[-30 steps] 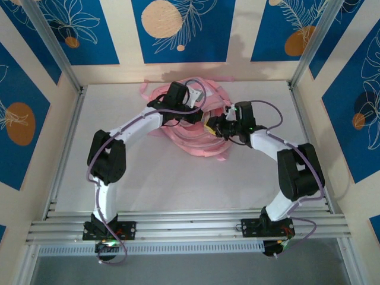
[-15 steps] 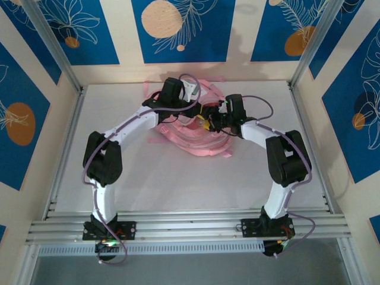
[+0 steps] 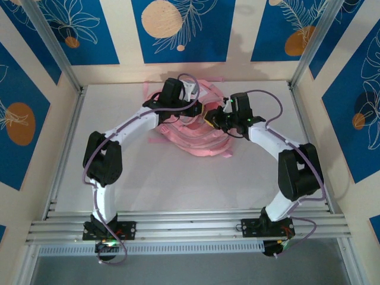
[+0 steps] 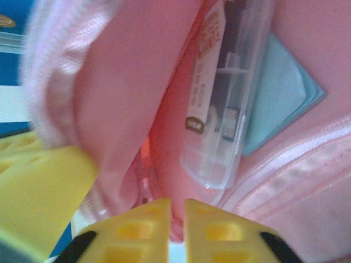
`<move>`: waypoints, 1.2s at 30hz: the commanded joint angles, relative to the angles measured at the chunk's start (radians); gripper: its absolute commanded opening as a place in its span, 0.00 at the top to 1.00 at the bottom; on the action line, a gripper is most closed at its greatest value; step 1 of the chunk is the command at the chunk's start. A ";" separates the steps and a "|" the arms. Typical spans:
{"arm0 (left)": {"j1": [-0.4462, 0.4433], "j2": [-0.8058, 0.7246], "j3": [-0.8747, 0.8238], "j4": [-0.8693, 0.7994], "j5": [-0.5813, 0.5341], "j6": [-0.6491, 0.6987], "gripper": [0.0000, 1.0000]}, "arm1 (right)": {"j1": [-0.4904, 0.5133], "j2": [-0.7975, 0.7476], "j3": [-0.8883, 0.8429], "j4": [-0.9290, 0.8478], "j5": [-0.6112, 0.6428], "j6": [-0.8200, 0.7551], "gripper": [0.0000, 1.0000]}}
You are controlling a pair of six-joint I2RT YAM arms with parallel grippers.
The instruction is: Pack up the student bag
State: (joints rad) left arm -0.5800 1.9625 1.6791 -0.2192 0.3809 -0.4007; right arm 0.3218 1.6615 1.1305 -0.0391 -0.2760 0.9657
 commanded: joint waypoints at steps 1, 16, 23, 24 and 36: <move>-0.017 -0.055 -0.017 0.121 0.079 -0.059 1.00 | 0.026 0.085 0.067 -0.010 0.045 -0.050 0.91; 0.005 -0.133 -0.152 0.229 0.022 -0.129 0.68 | 0.027 -0.027 -0.083 -0.034 -0.038 -0.141 0.91; 0.105 -0.256 -0.350 0.297 -0.061 -0.163 0.37 | 0.102 -0.226 -0.227 -0.223 0.141 -0.205 0.67; 0.122 -0.273 -0.383 0.304 -0.072 -0.169 0.36 | 0.123 -0.241 -0.229 -0.248 0.177 -0.201 0.62; 0.178 -0.222 -0.512 0.312 -0.104 -0.190 0.30 | 0.356 -0.076 0.091 -0.408 0.527 -0.075 0.36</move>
State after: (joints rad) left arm -0.4023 1.7073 1.1648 0.0711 0.2756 -0.5755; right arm 0.6464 1.5368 1.1404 -0.3748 0.1112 0.8528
